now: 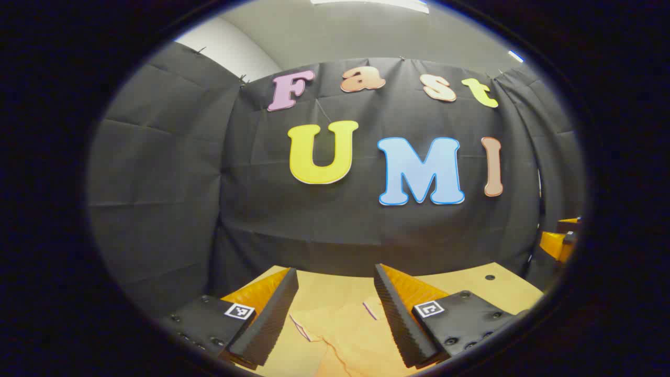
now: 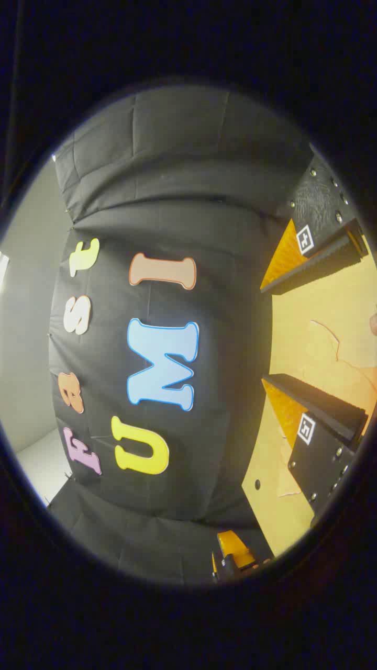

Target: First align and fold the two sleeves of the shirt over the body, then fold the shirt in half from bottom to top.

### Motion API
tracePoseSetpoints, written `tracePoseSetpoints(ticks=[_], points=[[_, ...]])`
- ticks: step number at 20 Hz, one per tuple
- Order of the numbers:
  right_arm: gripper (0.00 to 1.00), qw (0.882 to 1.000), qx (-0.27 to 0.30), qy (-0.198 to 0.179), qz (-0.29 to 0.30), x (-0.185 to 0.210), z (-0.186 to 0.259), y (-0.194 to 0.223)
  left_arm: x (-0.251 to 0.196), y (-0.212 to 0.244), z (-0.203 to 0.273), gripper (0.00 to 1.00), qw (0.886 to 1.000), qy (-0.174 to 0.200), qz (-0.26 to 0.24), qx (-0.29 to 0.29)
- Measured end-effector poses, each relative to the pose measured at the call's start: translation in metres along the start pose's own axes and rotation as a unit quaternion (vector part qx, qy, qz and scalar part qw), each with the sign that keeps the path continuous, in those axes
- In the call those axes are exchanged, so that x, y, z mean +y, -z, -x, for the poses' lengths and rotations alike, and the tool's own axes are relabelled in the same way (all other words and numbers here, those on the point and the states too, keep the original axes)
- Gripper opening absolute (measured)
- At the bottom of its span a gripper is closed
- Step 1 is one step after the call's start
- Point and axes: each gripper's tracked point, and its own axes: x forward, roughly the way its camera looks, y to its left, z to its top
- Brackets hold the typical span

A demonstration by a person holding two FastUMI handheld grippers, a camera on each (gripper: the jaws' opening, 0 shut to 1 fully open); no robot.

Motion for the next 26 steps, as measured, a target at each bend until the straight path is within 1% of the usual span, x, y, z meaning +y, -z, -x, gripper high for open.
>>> tracePoseSetpoints(ticks=[1, 4, 6, 11, 16, 21, 23, 26], points=[[0.94, 1.0, 0.0, 0.0, 0.0, 0.002, -0.004, 0.0, -0.003, -0.001, -0.004, 0.95, 1.0, 0.005, 0.0, -0.003], [0.94, 1.0, 0.007, 0.001, -0.003, 0.009, -0.014, 0.003, -0.007, 0.005, -0.015, 0.94, 1.0, 0.01, 0.003, 0.004], [0.94, 1.0, 0.009, -0.003, -0.009, 0.016, -0.019, 0.0, -0.01, 0.001, -0.018, 0.94, 1.0, 0.014, 0.005, -0.001], [0.94, 1.0, 0.002, -0.001, -0.006, 0.021, -0.03, -0.005, -0.016, 0.001, -0.03, 0.94, 1.0, 0.025, -0.004, 0.002], [0.94, 1.0, 0.01, 0.001, -0.003, 0.022, -0.037, 0.0, -0.019, 0.003, -0.037, 0.94, 0.999, 0.033, -0.004, 0.003], [0.94, 0.999, 0.036, 0.003, -0.005, 0.018, -0.049, 0.023, -0.016, 0.008, -0.032, 0.94, 0.999, 0.03, 0.008, 0.01], [0.94, 0.999, 0.045, 0.004, -0.016, 0.014, -0.059, 0.032, -0.013, 0.01, -0.029, 0.95, 0.999, 0.028, 0.009, 0.011], [0.94, 0.998, 0.063, 0.013, -0.018, 0.004, -0.08, 0.051, -0.007, 0.015, -0.026, 0.95, 1.0, 0.023, 0.007, 0.017]])
